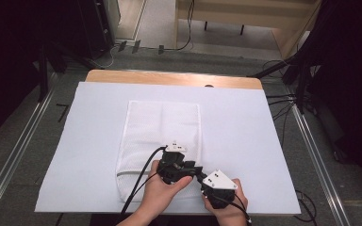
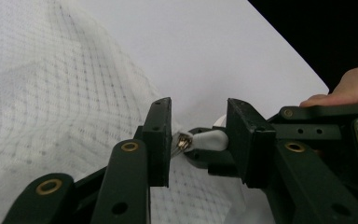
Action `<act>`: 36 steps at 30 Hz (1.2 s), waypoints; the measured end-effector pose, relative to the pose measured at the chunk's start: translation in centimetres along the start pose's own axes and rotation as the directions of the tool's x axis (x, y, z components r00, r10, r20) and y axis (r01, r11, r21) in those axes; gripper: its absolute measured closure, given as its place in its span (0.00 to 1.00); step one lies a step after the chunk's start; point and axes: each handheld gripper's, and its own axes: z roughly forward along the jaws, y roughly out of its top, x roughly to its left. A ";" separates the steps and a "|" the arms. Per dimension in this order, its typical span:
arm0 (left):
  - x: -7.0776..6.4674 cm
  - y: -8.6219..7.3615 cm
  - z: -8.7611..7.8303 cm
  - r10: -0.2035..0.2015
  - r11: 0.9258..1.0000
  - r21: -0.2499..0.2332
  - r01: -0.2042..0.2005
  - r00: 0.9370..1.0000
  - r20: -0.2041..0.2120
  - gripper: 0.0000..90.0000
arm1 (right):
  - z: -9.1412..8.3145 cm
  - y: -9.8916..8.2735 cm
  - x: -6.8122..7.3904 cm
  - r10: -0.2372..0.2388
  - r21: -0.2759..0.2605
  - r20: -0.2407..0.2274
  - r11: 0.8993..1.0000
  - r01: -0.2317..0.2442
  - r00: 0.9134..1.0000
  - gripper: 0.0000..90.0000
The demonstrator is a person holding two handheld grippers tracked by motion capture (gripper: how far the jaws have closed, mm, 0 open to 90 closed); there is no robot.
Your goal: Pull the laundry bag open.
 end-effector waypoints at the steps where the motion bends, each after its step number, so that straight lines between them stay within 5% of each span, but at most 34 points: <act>1: 0.1 -0.1 -0.1 -0.009 1.000 0.001 0.009 1.000 0.007 0.73 | -0.1 0.0 -0.1 0.000 -0.001 0.004 1.000 0.000 1.000 0.98; 7: 1.2 -0.8 -0.3 -0.037 0.999 0.019 0.036 0.998 0.051 0.82 | -0.1 0.0 -0.3 0.004 -0.005 0.009 1.000 -0.004 1.000 0.98; 19: 1.6 -1.2 -0.2 -0.023 0.999 0.030 0.021 0.996 0.081 0.94 | -0.1 0.0 -0.2 0.001 -0.010 0.009 1.000 -0.001 1.000 0.98; 21: 2.0 -1.2 -0.2 -0.018 0.999 0.032 0.015 0.993 0.116 0.96 | -0.2 0.1 -0.3 0.007 -0.016 0.004 1.000 -0.007 1.000 0.98; 29: 2.1 -1.4 -0.4 0.036 0.999 0.017 -0.038 0.995 0.097 0.98 | -0.4 0.3 -0.3 0.011 -0.017 0.010 1.000 -0.011 1.000 0.98; 36: 2.6 -1.6 -0.9 0.036 0.999 0.025 -0.039 0.993 0.115 0.98 | -0.6 0.5 -0.1 -0.002 -0.019 0.005 1.000 0.002 1.000 0.99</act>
